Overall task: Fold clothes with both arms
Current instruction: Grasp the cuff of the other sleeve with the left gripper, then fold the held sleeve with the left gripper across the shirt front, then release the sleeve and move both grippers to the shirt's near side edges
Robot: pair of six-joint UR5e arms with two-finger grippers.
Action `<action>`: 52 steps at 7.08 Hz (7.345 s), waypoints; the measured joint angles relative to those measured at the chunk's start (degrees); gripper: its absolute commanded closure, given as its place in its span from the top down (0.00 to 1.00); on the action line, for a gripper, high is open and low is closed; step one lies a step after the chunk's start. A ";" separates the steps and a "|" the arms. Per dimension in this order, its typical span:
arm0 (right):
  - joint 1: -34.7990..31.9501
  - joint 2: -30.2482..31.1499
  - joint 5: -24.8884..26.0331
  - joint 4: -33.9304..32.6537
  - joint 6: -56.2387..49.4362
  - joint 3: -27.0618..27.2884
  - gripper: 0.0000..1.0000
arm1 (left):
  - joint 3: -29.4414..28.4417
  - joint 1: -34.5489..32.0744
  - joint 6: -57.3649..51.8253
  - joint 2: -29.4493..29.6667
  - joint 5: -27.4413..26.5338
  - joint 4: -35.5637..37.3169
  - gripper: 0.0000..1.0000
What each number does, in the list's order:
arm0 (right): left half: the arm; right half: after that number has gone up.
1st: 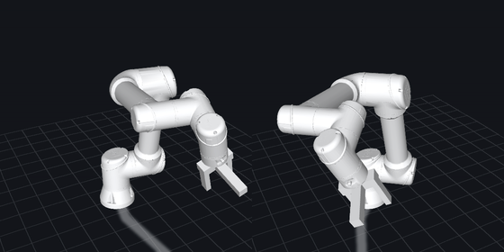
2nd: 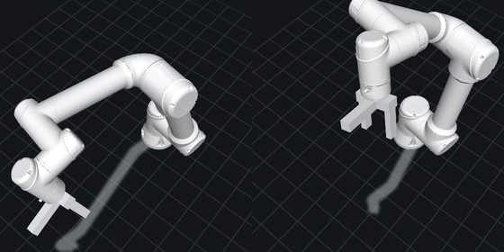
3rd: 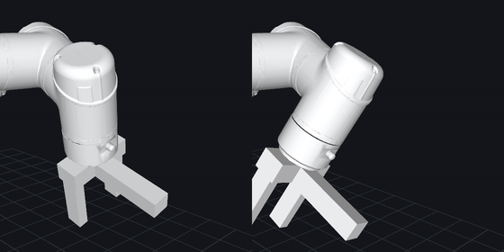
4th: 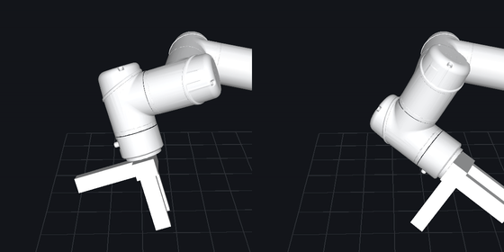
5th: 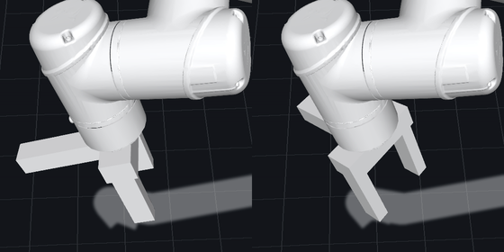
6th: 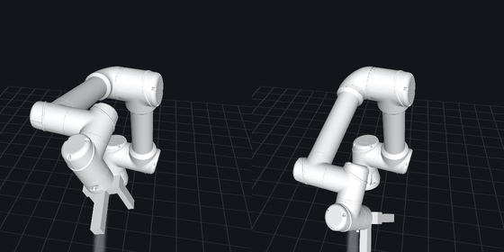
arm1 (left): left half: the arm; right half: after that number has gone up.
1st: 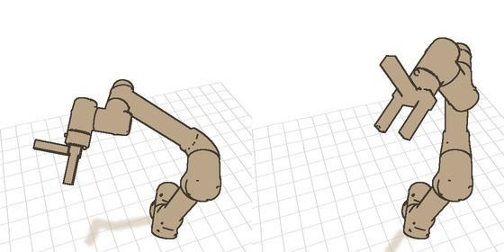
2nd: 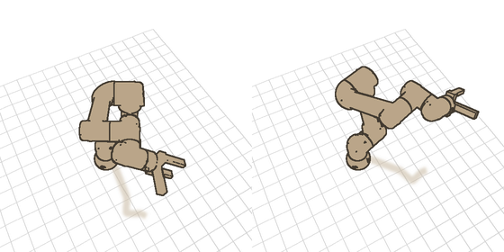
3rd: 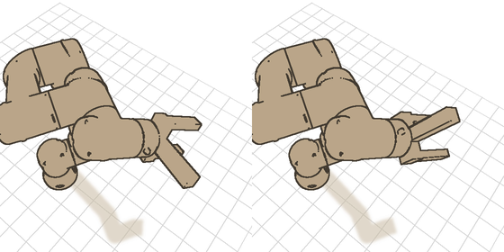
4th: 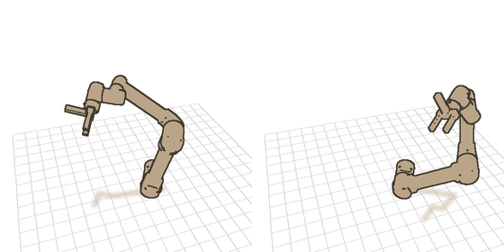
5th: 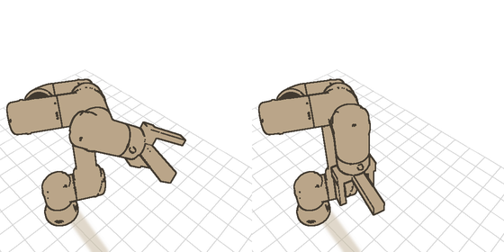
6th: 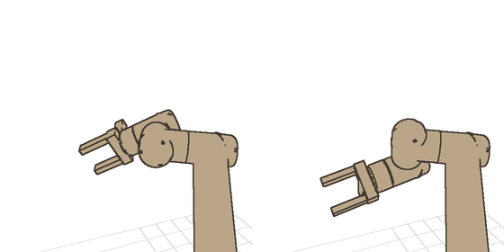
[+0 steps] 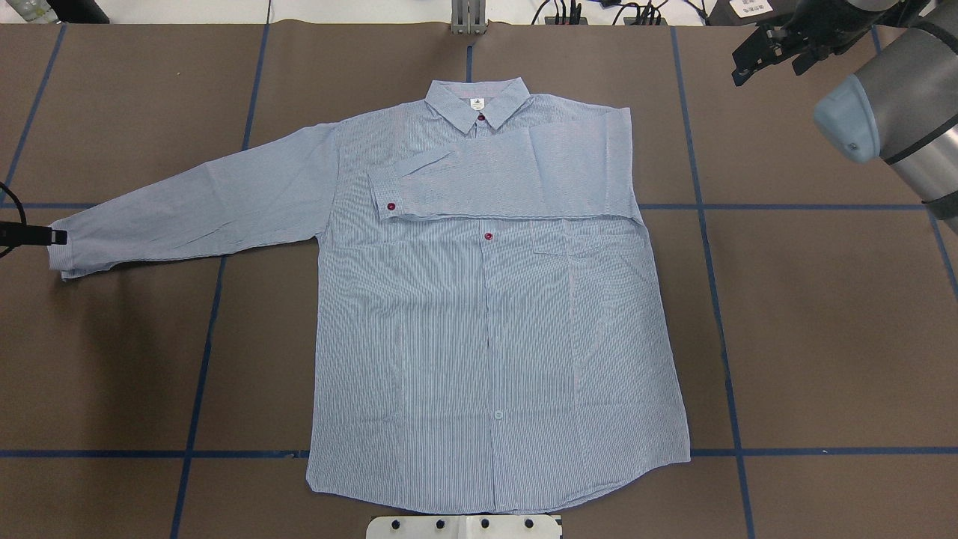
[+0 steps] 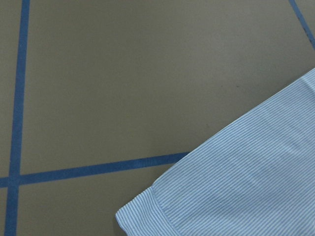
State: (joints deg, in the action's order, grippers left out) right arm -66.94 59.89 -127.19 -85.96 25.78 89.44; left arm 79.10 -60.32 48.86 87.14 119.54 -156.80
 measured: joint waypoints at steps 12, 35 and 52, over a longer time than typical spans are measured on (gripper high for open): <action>0.30 -0.73 0.27 0.01 0.73 0.03 1.00 | -0.12 3.11 3.73 0.01 -0.18 -0.53 0.00; 1.80 -0.82 0.63 0.10 1.99 -0.59 1.00 | -16.19 27.91 36.94 66.88 -6.07 43.22 0.93; 45.97 35.05 34.46 16.81 54.99 36.09 1.00 | 38.92 36.76 28.60 21.65 -14.20 55.56 1.00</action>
State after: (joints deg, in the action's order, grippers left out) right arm -20.97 94.94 -92.73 -69.15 80.77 125.53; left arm 118.02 -23.56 77.46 108.79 105.34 -101.24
